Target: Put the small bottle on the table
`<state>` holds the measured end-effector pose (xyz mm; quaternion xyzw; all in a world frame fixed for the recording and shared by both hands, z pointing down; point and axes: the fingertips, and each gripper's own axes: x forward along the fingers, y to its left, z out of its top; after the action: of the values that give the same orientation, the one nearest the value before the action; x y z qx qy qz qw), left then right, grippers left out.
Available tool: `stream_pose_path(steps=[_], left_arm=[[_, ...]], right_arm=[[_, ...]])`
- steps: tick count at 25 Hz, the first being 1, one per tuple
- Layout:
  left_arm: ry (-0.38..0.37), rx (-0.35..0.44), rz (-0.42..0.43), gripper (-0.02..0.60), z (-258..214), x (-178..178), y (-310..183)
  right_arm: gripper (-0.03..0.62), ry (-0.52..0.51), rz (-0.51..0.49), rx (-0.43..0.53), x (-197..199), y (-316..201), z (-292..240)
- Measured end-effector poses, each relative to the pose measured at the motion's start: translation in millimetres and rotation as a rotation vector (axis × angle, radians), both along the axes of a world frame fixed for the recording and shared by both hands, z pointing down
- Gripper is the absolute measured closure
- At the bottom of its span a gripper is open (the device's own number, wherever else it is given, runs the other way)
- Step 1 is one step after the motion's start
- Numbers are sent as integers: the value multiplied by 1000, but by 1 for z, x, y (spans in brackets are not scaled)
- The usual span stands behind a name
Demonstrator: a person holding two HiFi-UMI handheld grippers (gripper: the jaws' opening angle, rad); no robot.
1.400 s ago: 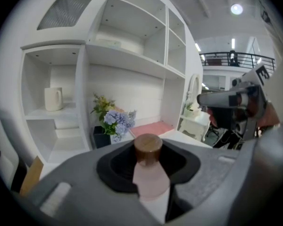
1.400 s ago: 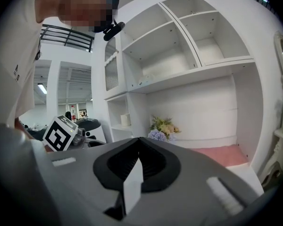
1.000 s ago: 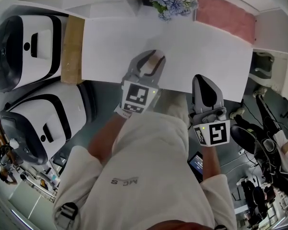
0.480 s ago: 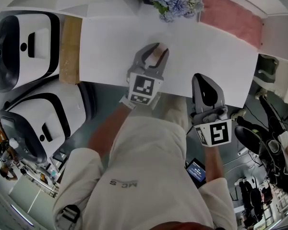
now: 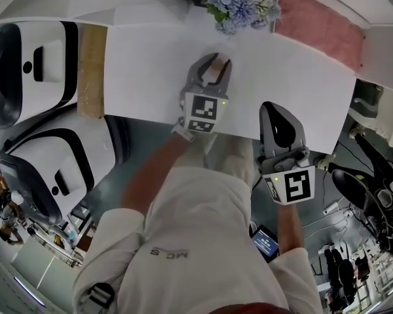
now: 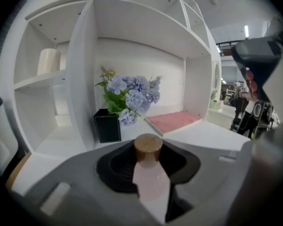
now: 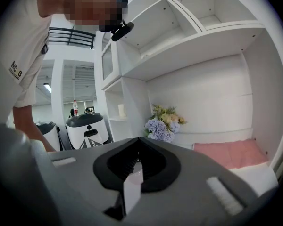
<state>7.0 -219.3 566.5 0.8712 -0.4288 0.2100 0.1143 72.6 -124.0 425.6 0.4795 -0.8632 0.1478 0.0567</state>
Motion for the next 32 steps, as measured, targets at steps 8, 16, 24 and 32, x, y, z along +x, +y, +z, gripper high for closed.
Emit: stream_pose_path(steps=[8,16,24,32], left_arm=[[-10,4,-4,453,25,4,-19],[-27,9,12,453,45,13,-32],[-33,9,1,453,58,12,-38],[-1,29,29,448,58,15,-42]], right_arm=[[594,-9,-5,-19,6,-8,15],[594,-12,-10,-31,10,-15,27],[594,-21,-9,-31,9,-21,32],[594,-27,-7,-35,7,-16,33]])
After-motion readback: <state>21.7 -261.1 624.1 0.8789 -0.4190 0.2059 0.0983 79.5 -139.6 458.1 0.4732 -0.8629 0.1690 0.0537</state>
